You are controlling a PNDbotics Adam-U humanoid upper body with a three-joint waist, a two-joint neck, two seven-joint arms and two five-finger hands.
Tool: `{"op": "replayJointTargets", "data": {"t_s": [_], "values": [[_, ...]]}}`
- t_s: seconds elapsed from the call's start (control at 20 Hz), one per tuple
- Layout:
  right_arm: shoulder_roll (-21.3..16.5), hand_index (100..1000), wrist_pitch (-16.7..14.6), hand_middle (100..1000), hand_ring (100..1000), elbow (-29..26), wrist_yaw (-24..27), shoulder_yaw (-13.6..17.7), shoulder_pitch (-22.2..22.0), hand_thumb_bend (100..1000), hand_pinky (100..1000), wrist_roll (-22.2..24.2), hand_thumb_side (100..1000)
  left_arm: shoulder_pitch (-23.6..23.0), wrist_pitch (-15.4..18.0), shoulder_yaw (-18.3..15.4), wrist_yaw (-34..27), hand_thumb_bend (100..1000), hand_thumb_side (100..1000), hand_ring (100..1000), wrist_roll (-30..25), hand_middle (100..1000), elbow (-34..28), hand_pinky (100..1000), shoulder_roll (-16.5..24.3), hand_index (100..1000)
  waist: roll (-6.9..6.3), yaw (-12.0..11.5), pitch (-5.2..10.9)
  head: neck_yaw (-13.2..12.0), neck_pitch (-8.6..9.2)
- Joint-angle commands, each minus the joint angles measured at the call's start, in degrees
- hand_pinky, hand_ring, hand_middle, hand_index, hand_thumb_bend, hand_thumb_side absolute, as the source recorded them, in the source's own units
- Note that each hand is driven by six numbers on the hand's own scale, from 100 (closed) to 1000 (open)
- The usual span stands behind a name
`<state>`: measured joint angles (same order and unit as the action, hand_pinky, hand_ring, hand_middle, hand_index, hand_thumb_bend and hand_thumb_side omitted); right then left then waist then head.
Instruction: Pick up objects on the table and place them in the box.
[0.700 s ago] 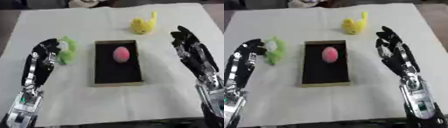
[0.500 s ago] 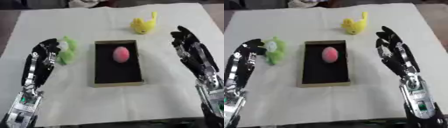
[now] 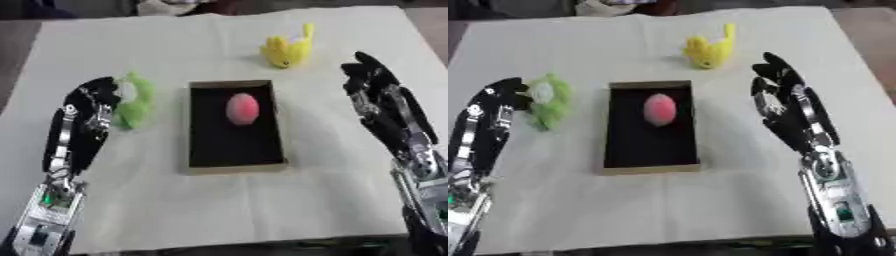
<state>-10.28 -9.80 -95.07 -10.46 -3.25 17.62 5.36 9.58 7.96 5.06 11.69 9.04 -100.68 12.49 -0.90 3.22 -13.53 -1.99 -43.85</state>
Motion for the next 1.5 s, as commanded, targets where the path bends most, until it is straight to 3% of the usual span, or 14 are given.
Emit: {"op": "replayJointTargets", "data": {"t_s": [0.05, 0.2, 0.4, 0.55, 0.7, 0.9, 1.1, 1.3, 1.5], "values": [[-0.2, 962, -0.2, 818, 915, -1.4, -0.2, 0.0, 0.6, 100, 834, 0.3, 643, 0.7, -0.2, -0.4, 0.6, 176, 755, 665, 0.2, 681, -1.4, 688, 1.6, 796, 0.84, 0.1, 0.95, -0.2, -0.27], [-0.3, 962, -0.1, 818, 915, -1.3, -0.3, 0.0, 0.6, 100, 834, 0.2, 642, 1.3, -1.1, -1.0, 1.4, 189, 735, 681, 0.0, 691, -2.2, 701, 4.4, 802, 0.73, 0.2, 1.01, 0.0, -0.27], [-0.5, 963, -0.1, 818, 915, -1.2, -0.4, 0.0, 0.5, 100, 834, 0.2, 638, 3.6, -4.4, -2.4, 5.4, 211, 688, 736, -2.6, 735, -3.1, 750, 11.5, 827, 0.51, 0.3, 1.13, 0.2, -0.27], [-0.6, 963, -0.1, 818, 915, -1.1, -0.4, 0.0, 0.4, 100, 834, 0.2, 638, 6.4, -7.7, -2.9, 11.1, 321, 642, 781, -8.8, 787, -3.2, 785, 17.6, 863, 0.33, 0.5, 1.25, 0.3, -0.27], [-0.7, 963, -0.1, 818, 915, -1.0, -0.5, 0.0, 0.2, 100, 835, 0.2, 638, 10.0, -8.2, -1.9, 17.2, 394, 570, 808, -17.7, 818, -3.4, 802, 24.1, 892, 0.20, 0.8, 1.38, 0.3, -0.27], [-0.9, 962, -0.2, 818, 915, -0.8, -0.5, -0.1, 0.1, 100, 835, 0.3, 639, 15.3, -4.6, 1.1, 22.2, 499, 514, 817, -30.7, 831, -1.7, 812, 32.5, 913, -0.13, 1.1, 1.56, 0.2, -0.27], [-1.1, 962, -0.2, 817, 915, -0.7, -0.6, -0.3, -0.1, 100, 835, 0.5, 639, 21.6, 0.8, 5.5, 26.6, 612, 388, 829, -40.4, 838, 3.0, 827, 38.4, 923, -0.57, 1.5, 1.80, 0.1, -0.27], [-1.2, 962, -0.2, 817, 915, -0.5, -0.6, -0.4, -0.4, 100, 835, 0.6, 640, 26.6, 5.6, 8.2, 31.6, 633, 307, 827, -44.9, 832, 8.6, 825, 39.1, 917, -0.89, 1.7, 2.04, 0.2, -0.27], [-1.3, 962, -0.3, 817, 915, -0.5, -0.6, -0.5, -0.5, 100, 835, 0.6, 640, 30.2, 8.9, 9.9, 34.9, 643, 256, 831, -44.9, 831, 13.9, 828, 37.3, 914, -1.05, 1.9, 2.24, 0.4, -0.27]]}}
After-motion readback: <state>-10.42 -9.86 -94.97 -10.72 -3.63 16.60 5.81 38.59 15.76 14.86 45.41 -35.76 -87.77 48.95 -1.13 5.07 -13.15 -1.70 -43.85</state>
